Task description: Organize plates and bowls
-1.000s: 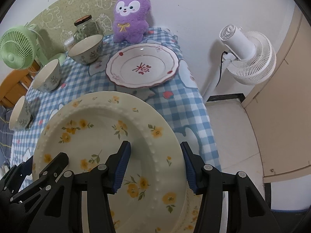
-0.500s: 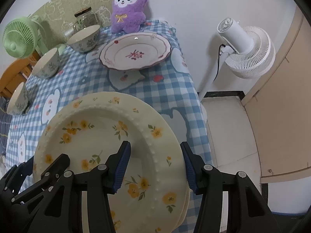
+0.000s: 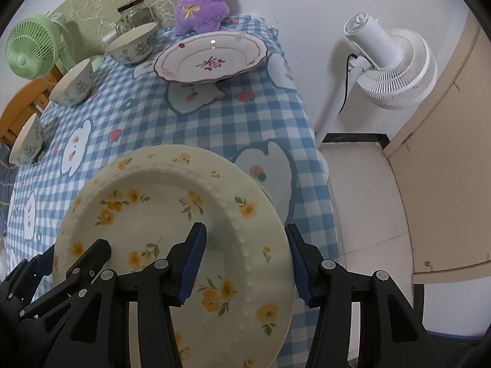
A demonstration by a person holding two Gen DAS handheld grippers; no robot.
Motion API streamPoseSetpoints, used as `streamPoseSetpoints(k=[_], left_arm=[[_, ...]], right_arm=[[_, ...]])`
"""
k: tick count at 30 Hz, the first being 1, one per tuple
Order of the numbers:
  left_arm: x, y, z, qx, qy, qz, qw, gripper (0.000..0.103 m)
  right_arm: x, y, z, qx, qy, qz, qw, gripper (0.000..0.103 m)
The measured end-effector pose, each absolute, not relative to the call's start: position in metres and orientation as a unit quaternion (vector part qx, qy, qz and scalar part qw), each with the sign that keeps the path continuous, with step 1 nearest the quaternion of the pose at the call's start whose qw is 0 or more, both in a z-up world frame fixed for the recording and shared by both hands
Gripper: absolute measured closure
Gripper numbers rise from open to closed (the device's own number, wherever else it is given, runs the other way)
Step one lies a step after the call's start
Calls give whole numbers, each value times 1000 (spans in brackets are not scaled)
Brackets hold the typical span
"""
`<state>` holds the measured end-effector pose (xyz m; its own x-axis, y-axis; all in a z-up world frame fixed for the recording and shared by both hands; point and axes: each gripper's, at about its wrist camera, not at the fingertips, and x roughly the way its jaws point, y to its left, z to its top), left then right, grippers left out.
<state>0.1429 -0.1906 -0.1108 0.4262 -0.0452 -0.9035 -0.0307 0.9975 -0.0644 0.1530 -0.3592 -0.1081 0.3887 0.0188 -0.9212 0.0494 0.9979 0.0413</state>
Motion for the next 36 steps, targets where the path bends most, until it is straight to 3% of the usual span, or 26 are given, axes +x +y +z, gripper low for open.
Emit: streamPoseSetpoints(k=[36], left_arm=[[137, -204, -119, -17, 512, 40, 858, 41]], right_arm=[[157, -344, -118, -32, 524, -24, 851, 48]])
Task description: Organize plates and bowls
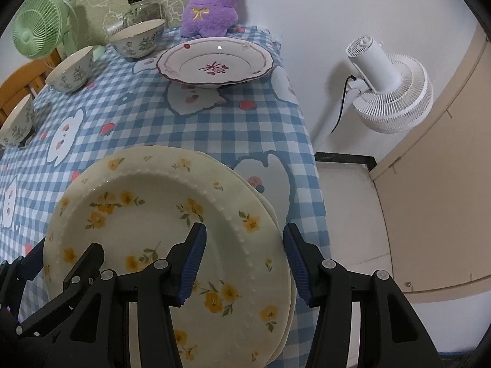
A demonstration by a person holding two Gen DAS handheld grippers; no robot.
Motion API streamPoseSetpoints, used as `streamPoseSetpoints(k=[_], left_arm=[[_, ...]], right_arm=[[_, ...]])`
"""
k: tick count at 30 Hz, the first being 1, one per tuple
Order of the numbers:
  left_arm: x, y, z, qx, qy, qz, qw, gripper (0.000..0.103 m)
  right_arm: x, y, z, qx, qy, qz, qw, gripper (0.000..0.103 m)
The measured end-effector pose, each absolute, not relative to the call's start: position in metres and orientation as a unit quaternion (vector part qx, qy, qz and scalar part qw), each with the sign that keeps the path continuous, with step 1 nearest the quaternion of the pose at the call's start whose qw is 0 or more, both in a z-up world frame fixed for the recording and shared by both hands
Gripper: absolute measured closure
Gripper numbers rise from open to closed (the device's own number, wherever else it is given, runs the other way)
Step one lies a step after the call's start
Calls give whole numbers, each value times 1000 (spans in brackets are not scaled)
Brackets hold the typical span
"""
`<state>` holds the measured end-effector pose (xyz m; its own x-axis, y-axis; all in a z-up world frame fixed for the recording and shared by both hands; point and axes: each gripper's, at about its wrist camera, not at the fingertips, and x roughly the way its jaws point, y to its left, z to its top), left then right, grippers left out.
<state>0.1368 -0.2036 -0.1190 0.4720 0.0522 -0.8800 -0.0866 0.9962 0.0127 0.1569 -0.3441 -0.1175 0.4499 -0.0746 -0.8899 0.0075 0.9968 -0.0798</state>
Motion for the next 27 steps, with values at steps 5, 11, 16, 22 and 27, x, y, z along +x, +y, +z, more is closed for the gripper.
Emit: streamPoseSetpoints(k=[5, 11, 16, 22, 27], left_arm=[[137, -206, -120, -16, 512, 36, 858, 34], [139, -211, -122, -12, 512, 31, 858, 23], [142, -216, -124, -9, 515, 34, 857, 14], [144, -219, -125, -10, 519, 42, 854, 12], [146, -218, -125, -14, 523, 46, 851, 12]], right_arm=[[159, -342, -119, -37, 524, -21, 851, 46], [165, -348, -126, -23, 534, -22, 845, 44], [165, -356, -128, -8, 538, -19, 843, 36], [164, -361, -128, -13, 537, -28, 843, 33], [166, -366, -128, -5, 543, -29, 839, 33]])
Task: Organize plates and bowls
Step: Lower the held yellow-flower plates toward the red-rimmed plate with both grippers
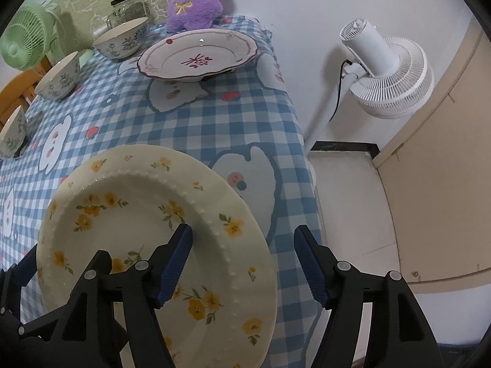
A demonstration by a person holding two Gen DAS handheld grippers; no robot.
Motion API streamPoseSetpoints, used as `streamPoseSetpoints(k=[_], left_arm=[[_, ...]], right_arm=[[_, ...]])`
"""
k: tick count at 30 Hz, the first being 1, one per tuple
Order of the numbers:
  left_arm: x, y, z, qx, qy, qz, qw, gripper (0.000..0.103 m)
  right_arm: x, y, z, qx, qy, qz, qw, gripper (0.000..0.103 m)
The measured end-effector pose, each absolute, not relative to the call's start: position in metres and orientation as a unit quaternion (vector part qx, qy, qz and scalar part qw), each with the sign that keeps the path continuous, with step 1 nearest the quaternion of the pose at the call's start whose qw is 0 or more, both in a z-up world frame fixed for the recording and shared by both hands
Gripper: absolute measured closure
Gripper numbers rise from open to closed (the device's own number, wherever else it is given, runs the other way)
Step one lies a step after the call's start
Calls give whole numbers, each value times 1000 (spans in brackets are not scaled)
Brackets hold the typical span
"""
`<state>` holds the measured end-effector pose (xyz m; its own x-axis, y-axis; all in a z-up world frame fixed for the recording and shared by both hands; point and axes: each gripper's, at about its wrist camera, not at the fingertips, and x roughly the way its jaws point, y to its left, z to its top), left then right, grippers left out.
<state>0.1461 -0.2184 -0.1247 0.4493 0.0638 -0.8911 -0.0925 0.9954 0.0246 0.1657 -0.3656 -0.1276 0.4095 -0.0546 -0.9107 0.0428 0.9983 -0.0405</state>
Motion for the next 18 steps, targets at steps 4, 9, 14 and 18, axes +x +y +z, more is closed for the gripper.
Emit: streamPoseSetpoints(k=[4, 9, 14, 18], left_arm=[[146, -214, -121, -23, 526, 46, 849, 12], [146, -215, -107, -14, 518, 27, 855, 12], [147, -208, -81, -7, 501, 4, 865, 12], [146, -202, -59, -8, 486, -16, 874, 11]], right_arm=[[164, -366, -121, 2, 543, -22, 839, 33], [160, -361, -103, 22, 535, -7, 845, 31], [156, -351, -76, 30, 519, -1, 854, 30], [151, -343, -50, 38, 504, -1, 863, 30]])
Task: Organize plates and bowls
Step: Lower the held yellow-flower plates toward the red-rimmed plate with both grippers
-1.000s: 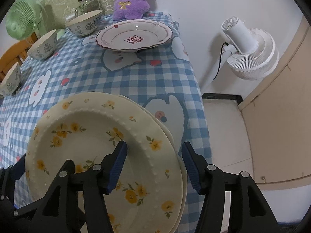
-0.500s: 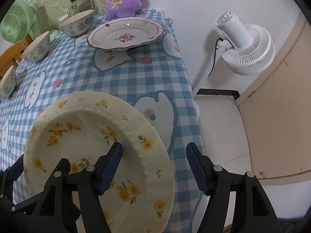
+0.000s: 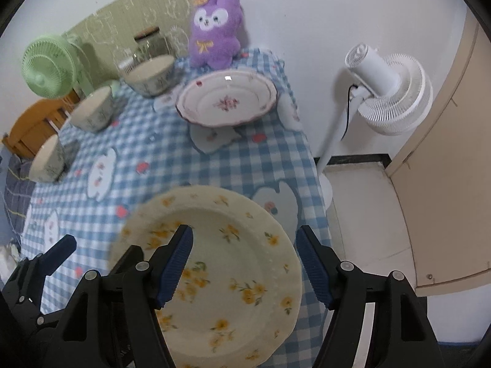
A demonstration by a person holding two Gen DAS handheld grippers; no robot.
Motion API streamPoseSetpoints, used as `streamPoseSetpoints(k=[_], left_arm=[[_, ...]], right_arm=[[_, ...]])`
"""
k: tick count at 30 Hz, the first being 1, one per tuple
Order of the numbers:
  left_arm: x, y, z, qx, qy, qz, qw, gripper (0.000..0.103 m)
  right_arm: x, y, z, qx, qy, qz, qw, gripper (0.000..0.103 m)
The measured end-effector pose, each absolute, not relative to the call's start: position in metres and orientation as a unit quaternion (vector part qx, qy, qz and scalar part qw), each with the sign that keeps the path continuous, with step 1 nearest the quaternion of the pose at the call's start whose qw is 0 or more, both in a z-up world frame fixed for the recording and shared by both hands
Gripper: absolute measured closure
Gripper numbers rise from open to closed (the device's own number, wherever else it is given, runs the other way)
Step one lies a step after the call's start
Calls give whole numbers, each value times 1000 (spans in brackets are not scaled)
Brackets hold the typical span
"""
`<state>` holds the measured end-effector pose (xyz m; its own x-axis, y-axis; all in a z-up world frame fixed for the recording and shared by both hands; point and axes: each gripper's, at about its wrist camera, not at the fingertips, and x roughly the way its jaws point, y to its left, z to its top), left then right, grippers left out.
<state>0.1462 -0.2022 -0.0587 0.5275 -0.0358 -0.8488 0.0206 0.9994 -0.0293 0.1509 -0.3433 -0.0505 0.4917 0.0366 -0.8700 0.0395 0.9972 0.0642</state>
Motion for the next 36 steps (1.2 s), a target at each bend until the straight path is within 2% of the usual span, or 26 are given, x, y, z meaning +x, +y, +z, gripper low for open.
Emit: streamPoseSetpoints(k=[2, 6, 19, 36], left_arm=[[146, -200, -46, -8, 480, -32, 877, 10], [145, -198, -21, -3, 463, -53, 885, 7], [156, -194, 49, -6, 416, -96, 904, 7], [216, -218, 65, -7, 406, -54, 912, 7]], right_arm=[[148, -340, -36, 39, 495, -5, 868, 29], [143, -333, -8, 53, 475, -11, 879, 22], [141, -326, 70, 40, 412, -28, 910, 21], [205, -345, 84, 16, 403, 11, 915, 21]])
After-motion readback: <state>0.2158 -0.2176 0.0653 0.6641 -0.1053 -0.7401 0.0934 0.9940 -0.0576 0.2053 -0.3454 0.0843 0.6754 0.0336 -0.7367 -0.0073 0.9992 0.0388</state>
